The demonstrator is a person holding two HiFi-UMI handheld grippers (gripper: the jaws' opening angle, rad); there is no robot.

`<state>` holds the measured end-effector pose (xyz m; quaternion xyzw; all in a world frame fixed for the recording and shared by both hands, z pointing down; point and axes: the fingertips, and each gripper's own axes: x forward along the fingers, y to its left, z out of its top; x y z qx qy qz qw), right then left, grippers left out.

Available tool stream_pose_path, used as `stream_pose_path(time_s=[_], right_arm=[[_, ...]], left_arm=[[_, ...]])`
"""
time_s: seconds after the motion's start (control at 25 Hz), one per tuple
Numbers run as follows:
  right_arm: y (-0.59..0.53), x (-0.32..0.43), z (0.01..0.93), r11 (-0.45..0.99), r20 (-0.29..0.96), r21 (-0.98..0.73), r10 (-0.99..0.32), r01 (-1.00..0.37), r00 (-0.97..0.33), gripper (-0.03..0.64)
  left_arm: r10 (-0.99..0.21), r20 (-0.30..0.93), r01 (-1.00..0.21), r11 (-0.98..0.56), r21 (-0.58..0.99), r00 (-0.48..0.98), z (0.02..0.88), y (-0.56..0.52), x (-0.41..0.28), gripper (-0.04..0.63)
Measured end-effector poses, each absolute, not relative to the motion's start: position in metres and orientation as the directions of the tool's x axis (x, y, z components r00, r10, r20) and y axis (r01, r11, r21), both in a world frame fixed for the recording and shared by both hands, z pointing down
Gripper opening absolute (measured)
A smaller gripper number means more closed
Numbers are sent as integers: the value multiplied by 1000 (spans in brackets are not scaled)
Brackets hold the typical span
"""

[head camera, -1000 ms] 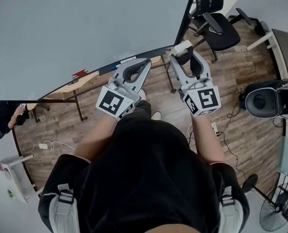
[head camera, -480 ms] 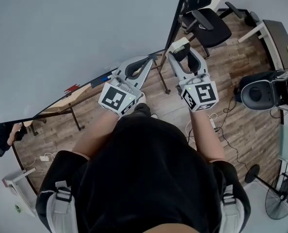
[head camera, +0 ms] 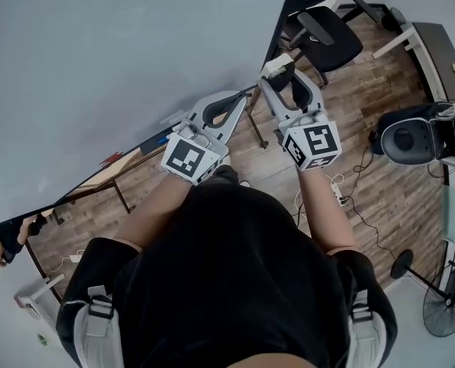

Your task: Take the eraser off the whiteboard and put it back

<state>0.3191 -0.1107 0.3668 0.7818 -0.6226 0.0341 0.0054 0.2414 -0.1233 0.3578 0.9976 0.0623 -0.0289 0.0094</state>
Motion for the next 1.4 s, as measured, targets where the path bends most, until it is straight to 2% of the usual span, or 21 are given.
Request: stream_pose_path(time_s=[0.52,1.04,1.4], right_arm=[[-158,347,383,-249,90,-50,-966,-967,244,222],[-159,350,385,-279,66,-87,-959,-956,274,222],[-155,348,390,-265,81,-112,-963,-958,257,256]], left_arm=[[163,-51,165,-986,31,985,370,-148,264,-5],[184,-41,186,-981,50,982,378,-145,272,-5],[168,-46,170,-984,43,985,379,-145,271,-5]])
